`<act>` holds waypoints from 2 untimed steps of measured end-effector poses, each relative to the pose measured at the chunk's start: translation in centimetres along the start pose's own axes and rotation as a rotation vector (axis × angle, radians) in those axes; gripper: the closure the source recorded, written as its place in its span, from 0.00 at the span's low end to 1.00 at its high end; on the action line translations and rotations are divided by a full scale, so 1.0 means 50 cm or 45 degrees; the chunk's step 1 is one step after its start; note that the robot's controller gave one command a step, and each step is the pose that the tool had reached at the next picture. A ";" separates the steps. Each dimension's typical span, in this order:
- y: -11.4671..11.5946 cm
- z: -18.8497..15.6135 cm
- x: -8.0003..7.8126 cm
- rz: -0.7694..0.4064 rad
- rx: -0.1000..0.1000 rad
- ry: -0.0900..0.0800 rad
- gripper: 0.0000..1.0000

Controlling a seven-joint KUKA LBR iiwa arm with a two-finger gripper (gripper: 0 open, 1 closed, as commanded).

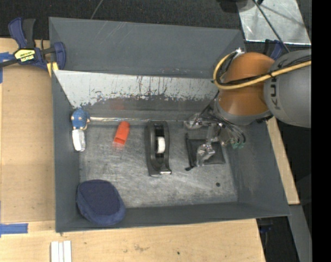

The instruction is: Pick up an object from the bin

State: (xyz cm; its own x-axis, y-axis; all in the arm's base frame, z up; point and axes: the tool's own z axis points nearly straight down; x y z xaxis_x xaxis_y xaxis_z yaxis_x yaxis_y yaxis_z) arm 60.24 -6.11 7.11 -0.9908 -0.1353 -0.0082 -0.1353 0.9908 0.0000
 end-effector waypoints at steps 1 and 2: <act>-0.001 -0.015 -0.010 -0.001 0.005 -0.024 1.00; -0.025 -0.331 -0.031 -0.164 0.005 -0.007 1.00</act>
Offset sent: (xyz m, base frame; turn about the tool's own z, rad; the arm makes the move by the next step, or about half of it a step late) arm 0.0000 0.0000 0.0000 0.0000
